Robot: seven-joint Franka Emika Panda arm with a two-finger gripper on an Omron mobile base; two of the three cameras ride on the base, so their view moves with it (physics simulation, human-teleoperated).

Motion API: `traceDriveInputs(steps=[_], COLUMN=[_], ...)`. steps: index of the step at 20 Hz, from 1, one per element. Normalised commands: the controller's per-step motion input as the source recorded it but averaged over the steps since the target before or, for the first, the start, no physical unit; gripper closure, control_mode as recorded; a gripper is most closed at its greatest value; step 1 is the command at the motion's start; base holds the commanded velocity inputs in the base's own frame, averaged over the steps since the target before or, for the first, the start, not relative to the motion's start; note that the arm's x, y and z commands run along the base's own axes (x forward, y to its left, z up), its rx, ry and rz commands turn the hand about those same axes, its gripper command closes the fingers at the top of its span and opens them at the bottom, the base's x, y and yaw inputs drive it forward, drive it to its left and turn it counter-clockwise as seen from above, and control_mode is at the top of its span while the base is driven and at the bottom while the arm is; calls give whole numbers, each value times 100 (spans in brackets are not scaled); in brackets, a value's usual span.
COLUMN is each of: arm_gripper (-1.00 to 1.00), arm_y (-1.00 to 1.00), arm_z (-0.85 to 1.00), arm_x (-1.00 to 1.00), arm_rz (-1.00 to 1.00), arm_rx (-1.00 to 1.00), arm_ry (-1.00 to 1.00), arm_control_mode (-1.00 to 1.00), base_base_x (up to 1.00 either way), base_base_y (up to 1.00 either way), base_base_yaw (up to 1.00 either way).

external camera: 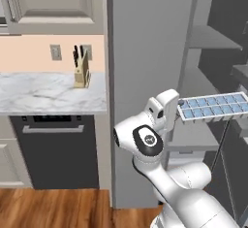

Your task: The ice cube tray has been filled with water. Take the tray and place it in the freezer to make ice. Close the freezer door after placing the tray.

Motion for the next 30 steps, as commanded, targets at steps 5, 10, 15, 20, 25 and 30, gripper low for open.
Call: traceDriveInputs(steps=[5, 10, 15, 20, 25, 30], arm_gripper=[100, 100, 100, 100, 100, 100], arm_y=[0, 0, 0, 0, 0, 0], arm_z=[0, 0, 0, 0, 0, 0], arm_x=[0, 0, 0, 0, 0, 0], arm_rz=[0, 0, 0, 0, 0, 0], arm_rx=[0, 0, 0, 0, 0, 0], arm_ry=[0, 0, 0, 0, 0, 0], arm_control_mode=[100, 100, 100, 100, 100, 100], base_base_x=[8, 11, 9, 30, 24, 1], base_base_y=[-47, -50, -52, -31, -10, -20], base_base_yaw=[33, 31, 29, 27, 22, 18])
